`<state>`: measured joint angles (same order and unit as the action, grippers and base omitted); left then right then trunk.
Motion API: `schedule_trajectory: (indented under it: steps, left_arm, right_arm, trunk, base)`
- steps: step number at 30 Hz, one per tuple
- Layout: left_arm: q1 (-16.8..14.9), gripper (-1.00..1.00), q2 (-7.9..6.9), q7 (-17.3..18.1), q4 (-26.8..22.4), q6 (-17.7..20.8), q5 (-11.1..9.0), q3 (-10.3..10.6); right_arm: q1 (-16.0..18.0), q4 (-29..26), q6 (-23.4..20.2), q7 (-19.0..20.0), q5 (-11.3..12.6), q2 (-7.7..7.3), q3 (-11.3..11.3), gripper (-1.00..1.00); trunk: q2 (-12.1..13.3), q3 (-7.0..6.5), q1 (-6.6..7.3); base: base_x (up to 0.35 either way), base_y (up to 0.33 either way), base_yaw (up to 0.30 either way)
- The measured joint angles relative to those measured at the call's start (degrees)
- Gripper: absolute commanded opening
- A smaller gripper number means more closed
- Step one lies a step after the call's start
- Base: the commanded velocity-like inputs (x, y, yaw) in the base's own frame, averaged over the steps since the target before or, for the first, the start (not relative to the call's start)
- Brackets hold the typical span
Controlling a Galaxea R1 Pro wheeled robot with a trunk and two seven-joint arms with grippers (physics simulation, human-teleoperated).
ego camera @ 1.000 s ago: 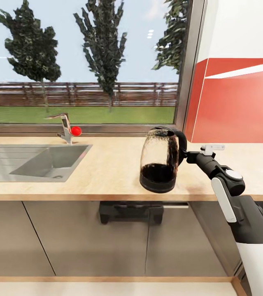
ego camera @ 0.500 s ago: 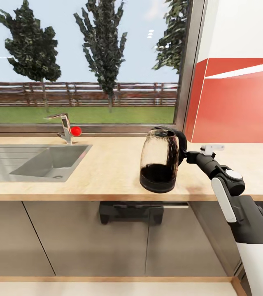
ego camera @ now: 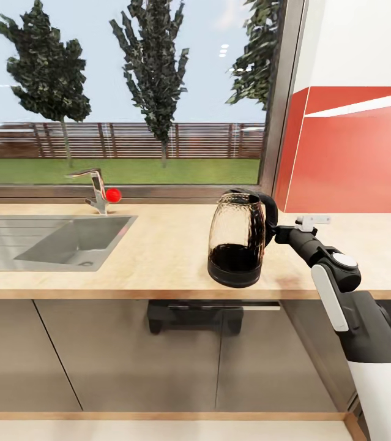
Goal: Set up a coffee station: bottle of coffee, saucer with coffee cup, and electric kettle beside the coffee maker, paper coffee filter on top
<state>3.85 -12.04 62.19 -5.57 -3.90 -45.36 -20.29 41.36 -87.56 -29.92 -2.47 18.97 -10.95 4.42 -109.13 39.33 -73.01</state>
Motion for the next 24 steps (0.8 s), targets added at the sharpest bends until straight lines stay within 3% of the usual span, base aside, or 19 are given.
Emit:
schedule_trajectory:
  steps: [21, 22, 24]
  left_arm:
    - [0.0, 1.0, 0.0, 0.0, 0.0, 0.0, 0.0, 0.0]
    - [0.0, 1.0, 0.0, 0.0, 0.0, 0.0, 0.0, 0.0]
    - [0.0, 1.0, 0.0, 0.0, 0.0, 0.0, 0.0, 0.0]
  right_arm:
    - [0.0, 0.0, 0.0, 0.0, 0.0, 0.05, 0.0, 1.0]
    - [0.0, 0.0, 0.0, 0.0, 0.0, 0.04, 0.0, -1.0]
    - [0.0, 0.0, 0.0, 0.0, 0.2, 0.05, 0.0, -1.0]
  trunk:
    - [0.0, 0.0, 0.0]
    - [0.0, 0.0, 0.0]
    - [0.0, 0.0, 0.0]
  base:
    - [0.033, 0.0, 0.0]
    - [0.001, 0.0, 0.0]
    - [0.0, 0.0, 0.0]
